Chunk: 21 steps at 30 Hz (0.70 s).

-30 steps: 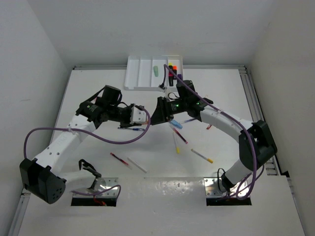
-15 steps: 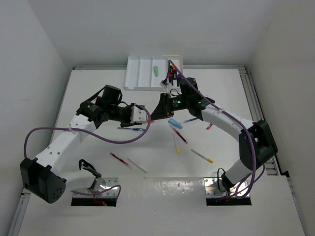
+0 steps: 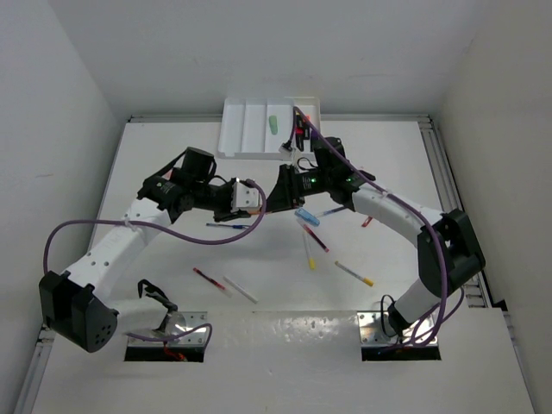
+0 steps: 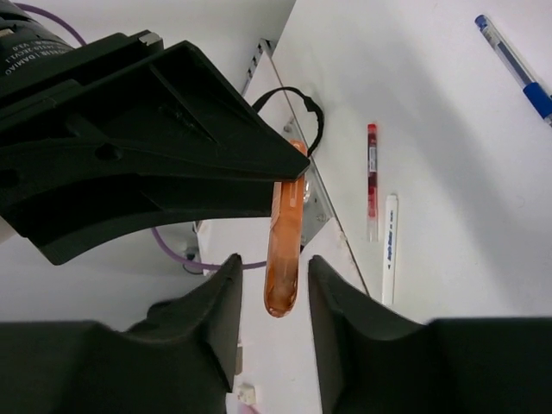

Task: Sort the stationery into containers
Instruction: Pass the stationery from the left arm to the right

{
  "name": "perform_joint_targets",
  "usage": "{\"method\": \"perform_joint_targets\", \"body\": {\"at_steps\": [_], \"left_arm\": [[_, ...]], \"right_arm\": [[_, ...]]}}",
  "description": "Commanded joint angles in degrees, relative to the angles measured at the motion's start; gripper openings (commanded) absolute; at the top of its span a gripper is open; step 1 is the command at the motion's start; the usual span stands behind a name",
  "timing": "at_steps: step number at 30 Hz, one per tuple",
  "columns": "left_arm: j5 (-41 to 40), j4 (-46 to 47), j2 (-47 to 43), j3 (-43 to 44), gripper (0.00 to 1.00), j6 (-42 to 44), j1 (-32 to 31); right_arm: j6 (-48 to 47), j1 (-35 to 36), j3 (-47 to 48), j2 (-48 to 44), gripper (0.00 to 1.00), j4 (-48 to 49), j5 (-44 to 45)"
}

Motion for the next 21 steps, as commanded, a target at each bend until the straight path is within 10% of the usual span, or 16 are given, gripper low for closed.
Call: {"method": "perform_joint_targets", "body": {"at_steps": [1, 6, 8, 9, 13, 21], "left_arm": [[2.0, 2.16, 0.03, 0.57, 0.15, -0.77, 0.21], [1.92, 2.16, 0.12, 0.58, 0.2, -1.12, 0.21], [1.22, 3.82, 0.12, 0.31, 0.51, -3.47, 0.12], [-1.22, 7.66, -0.14, -0.47, 0.99, -9.93, 0.21], [-8.8, 11.74, 0.55, -0.31, 1.0, -21.59, 3.79], [-34.17, 12.36, 6.7, 5.84, 1.0, -43.39, 9.25]], "right_arm": [[-0.99, 0.42, 1.86, -0.16, 0.31, 0.52, -1.5], [-1.34, 0.16, 1.86, -0.16, 0.02, 0.69, -1.15], [-1.34, -0.46, 1.95, -0.16, 0.0, 0.96, -0.37], [-1.25, -1.33, 2.3, 0.1, 0.0, 1.13, 0.25], [-7.89, -4.41, 8.26, 2.21, 0.0, -4.03, 4.8], [-23.65, -11.36, 23.91, 11.87, 0.0, 1.45, 46.16]]}}
